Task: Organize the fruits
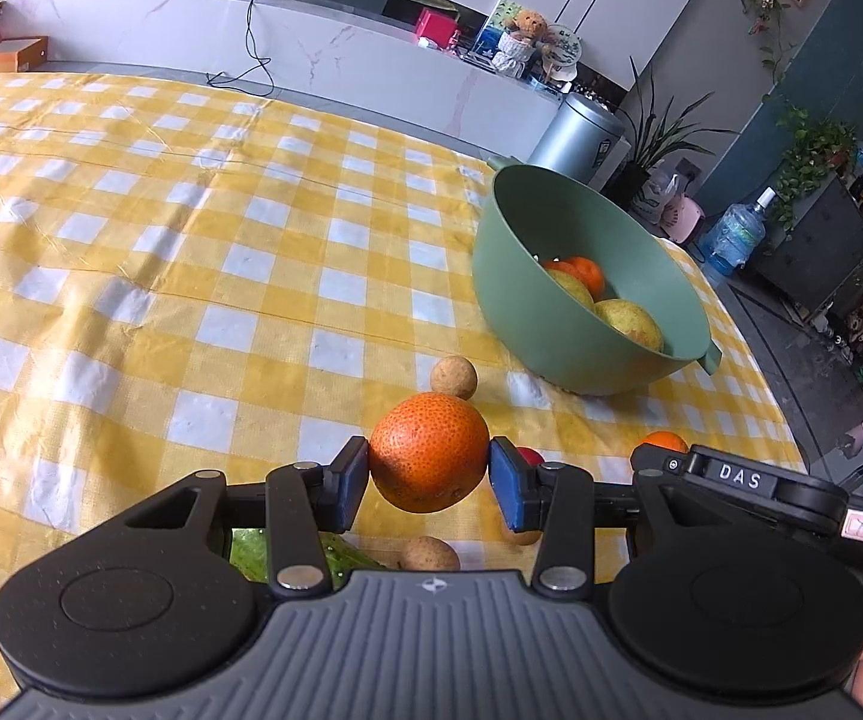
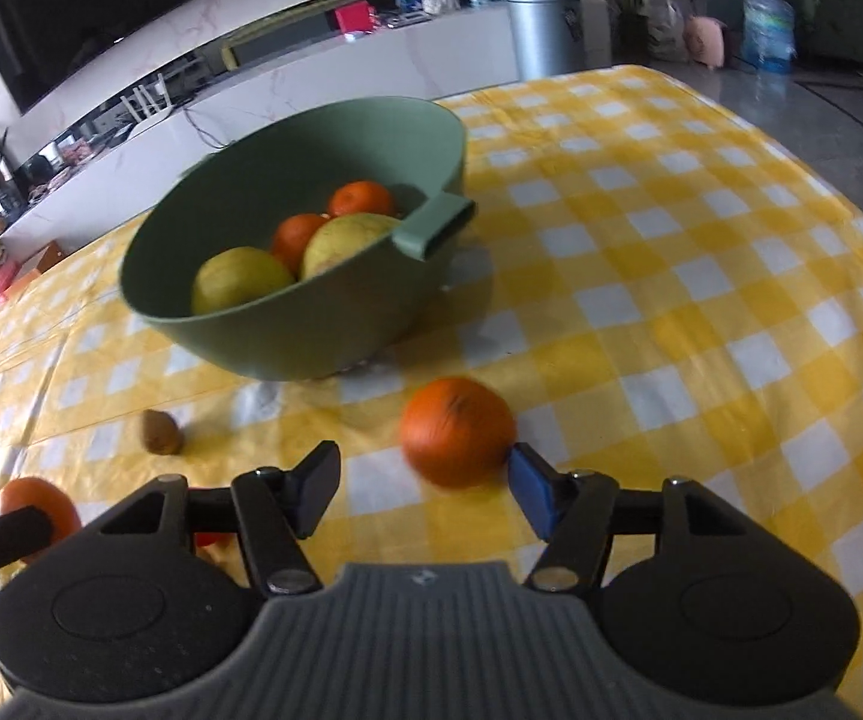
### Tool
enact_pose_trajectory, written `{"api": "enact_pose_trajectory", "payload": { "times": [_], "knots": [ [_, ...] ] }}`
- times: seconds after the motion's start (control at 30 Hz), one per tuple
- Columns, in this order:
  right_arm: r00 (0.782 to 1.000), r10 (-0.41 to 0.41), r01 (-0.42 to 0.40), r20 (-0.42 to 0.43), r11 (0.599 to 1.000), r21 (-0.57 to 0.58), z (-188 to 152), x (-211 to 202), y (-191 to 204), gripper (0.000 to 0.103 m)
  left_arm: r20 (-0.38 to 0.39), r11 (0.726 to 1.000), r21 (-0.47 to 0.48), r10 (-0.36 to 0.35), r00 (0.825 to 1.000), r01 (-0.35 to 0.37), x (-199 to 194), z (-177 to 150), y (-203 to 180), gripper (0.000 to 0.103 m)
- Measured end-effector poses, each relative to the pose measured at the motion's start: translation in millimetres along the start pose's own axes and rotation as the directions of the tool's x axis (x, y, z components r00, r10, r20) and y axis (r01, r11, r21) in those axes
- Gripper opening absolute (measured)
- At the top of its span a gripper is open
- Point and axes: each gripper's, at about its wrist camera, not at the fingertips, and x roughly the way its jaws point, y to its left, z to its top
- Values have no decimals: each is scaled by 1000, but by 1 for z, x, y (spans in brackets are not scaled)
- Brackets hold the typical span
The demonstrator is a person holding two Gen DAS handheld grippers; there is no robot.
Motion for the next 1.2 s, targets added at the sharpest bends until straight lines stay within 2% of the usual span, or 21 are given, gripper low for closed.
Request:
{"api": "enact_pose_trajectory", "payload": {
  "times": [0.13, 0.2, 0.37, 0.5, 0.77, 1.03, 1.2],
  "knots": [
    [999, -32, 32, 21, 999, 2, 4, 7, 0, 53, -3, 1000, 3, -8, 1000, 8, 3, -1, 0, 49],
    [999, -42, 42, 25, 999, -9, 5, 9, 1, 44, -4, 1000, 1, -8, 1000, 8, 5, 0, 0, 49],
    [999, -44, 45, 20, 999, -22, 6, 10, 3, 43, -6, 1000, -9, -9, 1000, 9, 7, 3, 0, 49],
    [1000, 6, -5, 24, 1000, -20, 5, 0, 4, 42, 3, 1000, 4, -18, 1000, 18, 4, 6, -6, 49],
    [986, 127, -114, 111, 986, -120, -6, -44, 20, 42, 16, 999, 49, -21, 1000, 21, -3, 18, -28, 49],
    [946, 212, -160, 247, 964, -214, 8, -84, 35, 42, 55, 990, 143, -27, 998, 19, -6, 45, -64, 49],
    [941, 203, -140, 269, 962, -233, 31, -78, 42, 42, 88, 981, 196, -16, 996, -2, 1, 69, -85, 49]
  ]
}}
